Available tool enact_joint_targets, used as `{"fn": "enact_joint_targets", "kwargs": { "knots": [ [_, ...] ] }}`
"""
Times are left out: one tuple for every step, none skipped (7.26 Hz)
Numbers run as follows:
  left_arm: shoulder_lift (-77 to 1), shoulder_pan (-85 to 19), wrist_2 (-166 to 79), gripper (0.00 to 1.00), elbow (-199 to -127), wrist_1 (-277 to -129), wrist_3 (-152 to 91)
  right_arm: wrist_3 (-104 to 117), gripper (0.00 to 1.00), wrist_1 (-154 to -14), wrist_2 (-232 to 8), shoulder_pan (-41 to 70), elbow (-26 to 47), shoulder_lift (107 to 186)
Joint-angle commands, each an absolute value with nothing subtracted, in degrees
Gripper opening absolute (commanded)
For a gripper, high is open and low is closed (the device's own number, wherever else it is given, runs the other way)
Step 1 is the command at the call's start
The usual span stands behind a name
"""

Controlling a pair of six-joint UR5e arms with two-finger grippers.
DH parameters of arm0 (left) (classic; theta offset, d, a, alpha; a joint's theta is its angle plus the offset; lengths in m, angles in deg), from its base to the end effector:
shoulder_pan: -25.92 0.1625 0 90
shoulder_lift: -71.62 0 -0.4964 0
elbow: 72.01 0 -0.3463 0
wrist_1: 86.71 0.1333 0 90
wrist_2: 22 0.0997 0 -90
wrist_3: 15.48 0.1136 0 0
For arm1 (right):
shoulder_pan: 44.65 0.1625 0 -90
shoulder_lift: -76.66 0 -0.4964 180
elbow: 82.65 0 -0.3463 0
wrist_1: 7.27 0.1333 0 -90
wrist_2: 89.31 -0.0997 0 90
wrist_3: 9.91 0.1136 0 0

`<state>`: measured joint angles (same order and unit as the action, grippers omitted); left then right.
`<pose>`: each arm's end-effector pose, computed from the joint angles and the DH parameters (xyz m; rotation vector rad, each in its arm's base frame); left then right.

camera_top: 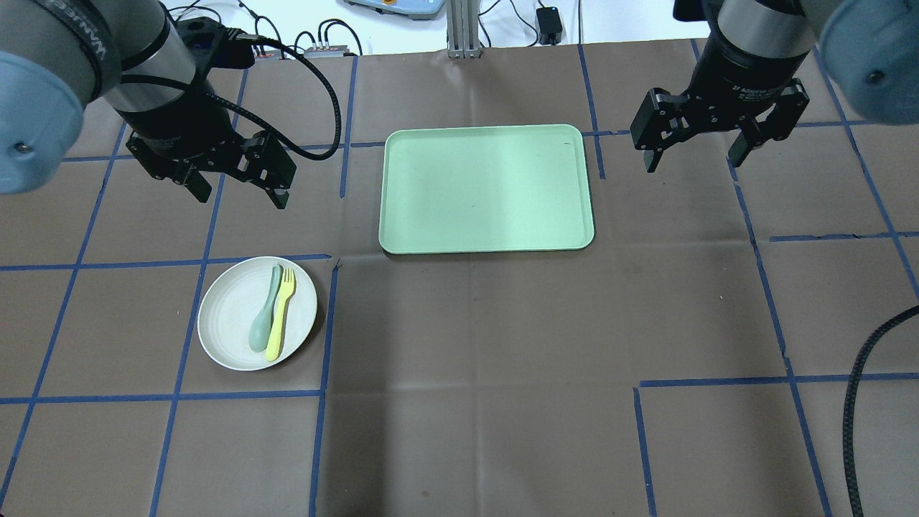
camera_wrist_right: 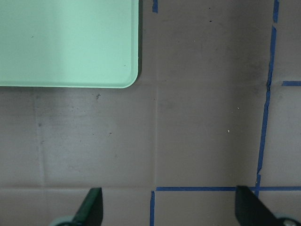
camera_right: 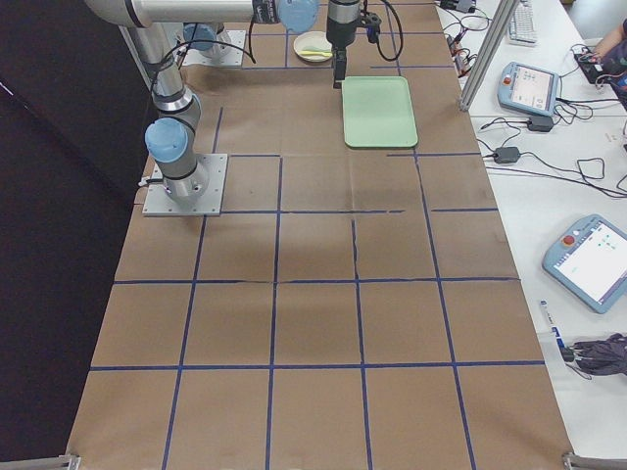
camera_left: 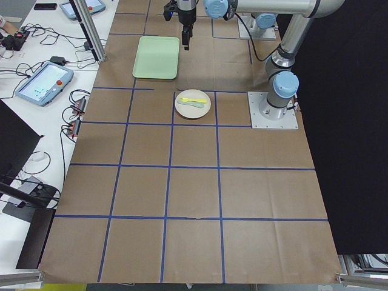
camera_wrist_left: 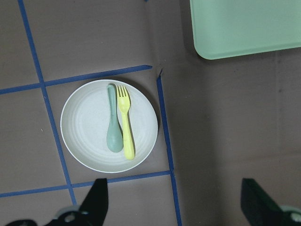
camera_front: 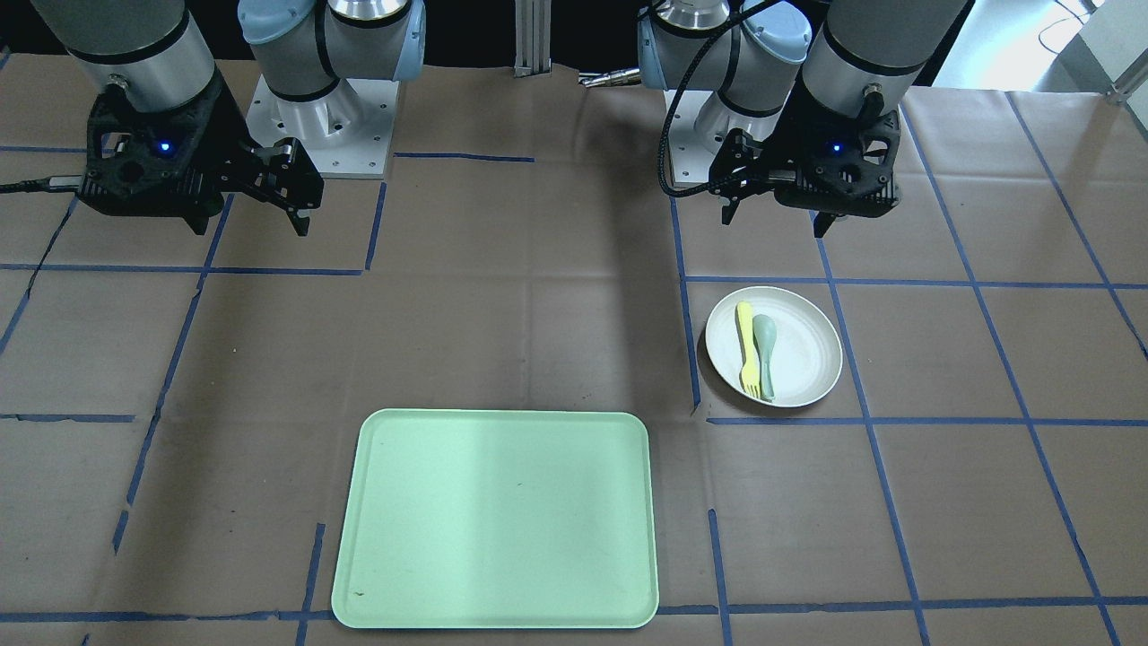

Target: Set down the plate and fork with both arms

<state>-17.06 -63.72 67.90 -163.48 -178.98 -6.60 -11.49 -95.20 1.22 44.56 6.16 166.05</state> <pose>-0.1308 -0.4305 0.5402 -0.2329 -3.1271 -0.0658 0.1261 -0.4501 0.5462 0.0218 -3.1325 -0.0410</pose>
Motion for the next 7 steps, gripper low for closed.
{"fn": "enact_joint_targets", "kwargs": {
  "knots": [
    [-16.6,-63.7,67.9,1.0,-163.9,-179.0,-6.6,-11.5,1.0,-95.2,1.2,44.6,6.1,166.0],
    [-16.5,-63.7,67.9,1.0,-163.9,-179.0,-6.6,-11.5,1.0,-95.3,1.2,44.6,6.2,166.0],
    [-16.4,-63.7,67.9,1.0,-164.1,-179.0,-6.5,-11.5,1.0,-95.2,1.2,44.6,6.1,166.1],
    [-16.4,-63.7,67.9,1.0,-164.4,-179.0,-6.5,-11.5,1.0,-95.2,1.2,44.6,6.1,166.0],
    [-16.3,-63.7,68.0,1.0,-164.3,-179.0,-6.4,-11.5,1.0,-95.2,1.2,44.6,6.2,166.0],
    [-16.3,-63.7,68.0,1.0,-164.3,-179.0,-6.4,-11.5,1.0,-95.2,1.2,44.6,6.1,166.0],
    [-16.3,-63.7,67.9,1.0,-164.5,-179.0,-6.3,-11.5,1.0,-95.2,1.2,44.6,6.2,166.0]
  ]
}}
